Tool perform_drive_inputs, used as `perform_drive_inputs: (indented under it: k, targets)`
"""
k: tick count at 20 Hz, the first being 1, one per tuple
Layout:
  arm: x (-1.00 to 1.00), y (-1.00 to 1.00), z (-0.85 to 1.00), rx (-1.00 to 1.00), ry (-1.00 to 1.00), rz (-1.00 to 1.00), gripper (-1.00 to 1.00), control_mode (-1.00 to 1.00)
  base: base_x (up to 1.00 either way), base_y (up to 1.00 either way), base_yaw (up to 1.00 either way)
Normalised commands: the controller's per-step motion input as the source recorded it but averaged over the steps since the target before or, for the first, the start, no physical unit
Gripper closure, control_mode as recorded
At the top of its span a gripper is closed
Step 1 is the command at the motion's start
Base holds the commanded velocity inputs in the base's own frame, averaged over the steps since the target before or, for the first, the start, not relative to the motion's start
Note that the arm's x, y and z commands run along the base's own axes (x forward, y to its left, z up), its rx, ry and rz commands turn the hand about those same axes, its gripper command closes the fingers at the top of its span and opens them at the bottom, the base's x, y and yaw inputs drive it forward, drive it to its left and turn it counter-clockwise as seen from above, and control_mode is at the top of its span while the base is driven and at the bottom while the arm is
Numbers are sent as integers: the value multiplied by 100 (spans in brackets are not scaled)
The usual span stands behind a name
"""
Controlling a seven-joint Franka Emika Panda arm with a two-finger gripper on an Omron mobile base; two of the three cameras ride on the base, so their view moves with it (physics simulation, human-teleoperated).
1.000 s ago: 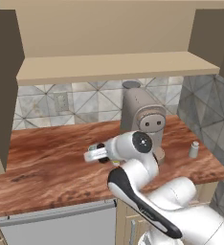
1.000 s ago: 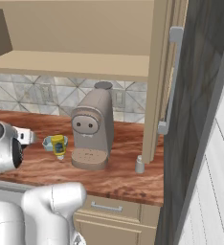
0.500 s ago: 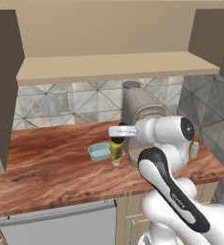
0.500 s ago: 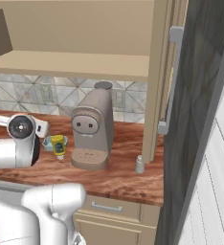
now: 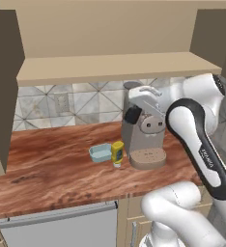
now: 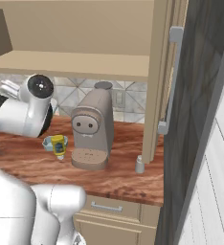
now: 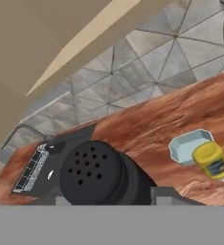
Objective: There are various items on the counter. Only move the condiments/shakers into the cabinet.
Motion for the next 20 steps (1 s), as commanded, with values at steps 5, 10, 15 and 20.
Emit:
perform_drive_inputs:
  k: [5, 10, 15, 20]
  targets:
    - [-2, -25, 87, -2, -4, 0, 100, -100, 0, 0, 0]
    - [-8, 3, 19, -14, -35, 0, 100, -100, 0, 0, 0]
    - [0, 2, 29, -5, -21, 0, 100, -100, 0, 0, 0]
    - [17, 0, 65, -1, -23, 0, 100, -100, 0, 0, 0]
